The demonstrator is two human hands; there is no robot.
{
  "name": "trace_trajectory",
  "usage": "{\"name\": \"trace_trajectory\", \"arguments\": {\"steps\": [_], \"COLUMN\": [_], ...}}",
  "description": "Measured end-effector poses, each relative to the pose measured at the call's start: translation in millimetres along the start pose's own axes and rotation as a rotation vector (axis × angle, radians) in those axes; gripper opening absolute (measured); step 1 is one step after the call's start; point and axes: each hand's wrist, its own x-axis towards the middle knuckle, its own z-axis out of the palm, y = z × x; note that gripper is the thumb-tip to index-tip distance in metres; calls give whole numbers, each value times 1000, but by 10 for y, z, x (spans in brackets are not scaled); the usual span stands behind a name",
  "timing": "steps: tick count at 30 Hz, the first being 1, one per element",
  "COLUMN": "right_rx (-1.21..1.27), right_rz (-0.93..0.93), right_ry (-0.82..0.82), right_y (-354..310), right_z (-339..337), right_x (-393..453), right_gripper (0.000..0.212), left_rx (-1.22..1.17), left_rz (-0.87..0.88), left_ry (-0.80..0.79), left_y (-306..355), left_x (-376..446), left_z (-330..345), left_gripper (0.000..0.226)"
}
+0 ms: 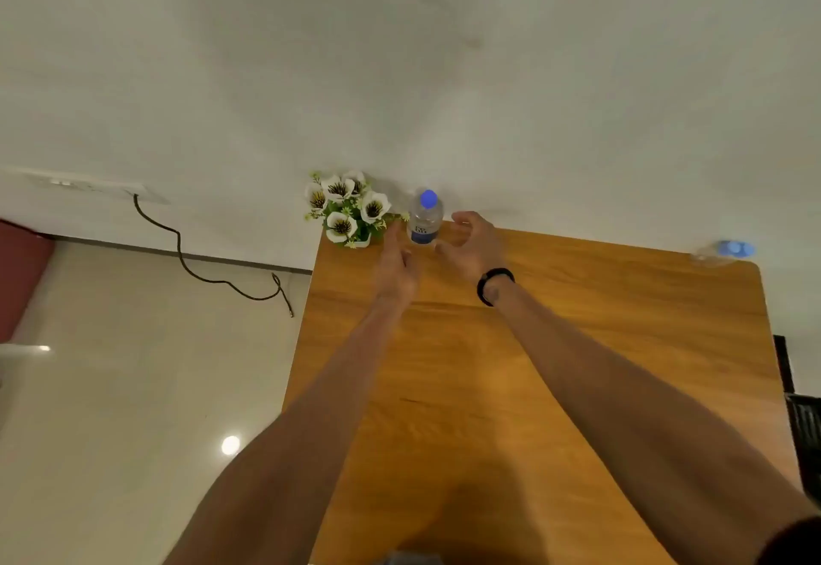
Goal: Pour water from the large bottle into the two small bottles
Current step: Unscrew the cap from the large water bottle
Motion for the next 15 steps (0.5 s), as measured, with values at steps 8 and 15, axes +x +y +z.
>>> {"name": "trace_trajectory", "arguments": {"steps": [8,15], "right_rx": [-69,-20], "right_rz": [-86,-100], "right_ry": [2,45], "right_y": [-71,-60], "right_z": [149,251], "right_x": [314,409], "right_gripper": [78,71], "left_rx": [32,7], "left_rz": [49,79], "left_ry": [-48,-42], "left_y": [-28,-51], "left_x": [274,386], "left_z": [49,89], "left_gripper": [61,59]}}
